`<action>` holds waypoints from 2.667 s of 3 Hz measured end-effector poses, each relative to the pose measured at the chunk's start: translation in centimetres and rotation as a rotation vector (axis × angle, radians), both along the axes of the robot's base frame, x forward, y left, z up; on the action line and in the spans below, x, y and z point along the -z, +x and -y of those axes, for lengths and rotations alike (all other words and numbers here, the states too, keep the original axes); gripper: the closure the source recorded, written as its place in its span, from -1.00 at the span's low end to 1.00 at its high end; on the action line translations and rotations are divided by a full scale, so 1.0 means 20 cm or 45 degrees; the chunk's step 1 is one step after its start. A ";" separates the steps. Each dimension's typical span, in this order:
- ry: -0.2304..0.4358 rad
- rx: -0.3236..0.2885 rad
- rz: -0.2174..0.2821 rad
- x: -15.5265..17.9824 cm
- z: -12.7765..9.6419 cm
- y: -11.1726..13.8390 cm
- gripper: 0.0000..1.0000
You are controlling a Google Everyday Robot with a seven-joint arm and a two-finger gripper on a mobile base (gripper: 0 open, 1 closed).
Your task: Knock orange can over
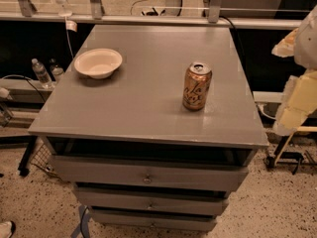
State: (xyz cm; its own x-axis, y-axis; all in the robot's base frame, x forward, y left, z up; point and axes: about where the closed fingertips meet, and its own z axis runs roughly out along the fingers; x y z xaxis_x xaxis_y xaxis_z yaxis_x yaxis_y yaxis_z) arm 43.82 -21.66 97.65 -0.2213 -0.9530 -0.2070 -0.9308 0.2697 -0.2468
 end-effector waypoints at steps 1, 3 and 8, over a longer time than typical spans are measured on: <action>0.000 0.000 0.000 0.00 0.00 0.00 -1.00; 0.291 0.062 0.065 0.21 -0.04 0.27 -1.00; 0.880 -0.094 0.089 0.35 -0.38 0.73 -1.00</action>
Offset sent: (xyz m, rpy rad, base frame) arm 0.0664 0.0022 -0.0624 0.3464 -0.0732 -0.1079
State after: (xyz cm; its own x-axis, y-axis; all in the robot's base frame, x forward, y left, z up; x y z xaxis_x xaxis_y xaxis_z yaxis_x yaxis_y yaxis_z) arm 58.45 -14.09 90.73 -0.1248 -0.6098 -0.7826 -0.9410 0.3227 -0.1014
